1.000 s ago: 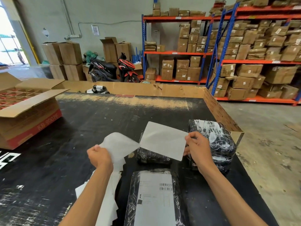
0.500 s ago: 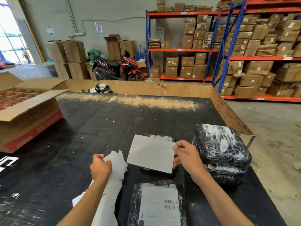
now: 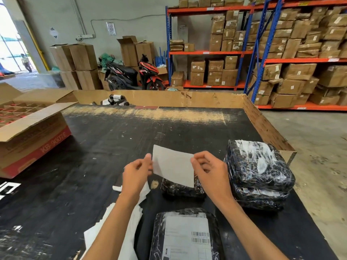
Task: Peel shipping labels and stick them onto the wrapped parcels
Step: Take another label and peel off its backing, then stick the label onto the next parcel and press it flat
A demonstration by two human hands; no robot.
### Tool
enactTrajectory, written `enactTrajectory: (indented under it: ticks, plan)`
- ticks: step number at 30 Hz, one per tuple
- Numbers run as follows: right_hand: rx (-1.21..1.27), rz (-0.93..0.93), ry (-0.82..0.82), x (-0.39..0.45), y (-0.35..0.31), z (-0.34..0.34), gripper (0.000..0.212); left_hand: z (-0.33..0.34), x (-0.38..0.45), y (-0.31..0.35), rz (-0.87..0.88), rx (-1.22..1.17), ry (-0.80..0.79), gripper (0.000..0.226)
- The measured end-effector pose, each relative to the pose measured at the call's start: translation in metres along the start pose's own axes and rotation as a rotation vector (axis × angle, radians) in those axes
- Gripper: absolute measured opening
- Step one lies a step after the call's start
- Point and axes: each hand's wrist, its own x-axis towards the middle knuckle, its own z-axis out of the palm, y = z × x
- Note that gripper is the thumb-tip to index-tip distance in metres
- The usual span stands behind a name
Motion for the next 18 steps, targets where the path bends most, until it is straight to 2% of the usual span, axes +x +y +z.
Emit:
enactTrajectory:
  ticks: [3,5,7,11,18]
  plan:
    - [-0.173,-0.359,-0.063,-0.004,-0.010,0.003,0.005,0.009,-0.014,0.025,-0.160,-0.161,-0.252,0.048]
    - [-0.273,-0.534,-0.118,-0.006,-0.010,0.004,0.008,0.013,-0.019,0.031,-0.153,-0.163,-0.303,0.044]
    - [-0.326,-0.598,-0.141,-0.009,-0.008,0.002,0.009,0.016,-0.022,0.032,-0.148,-0.206,-0.276,0.033]
    - [-0.370,-0.574,-0.156,-0.013,-0.002,-0.003,0.010,0.019,-0.022,0.032,-0.120,-0.277,-0.225,0.022]
    - [-0.369,-0.320,-0.321,-0.016,0.008,-0.011,0.030,0.032,-0.015,0.029,-0.124,-0.303,-0.265,0.023]
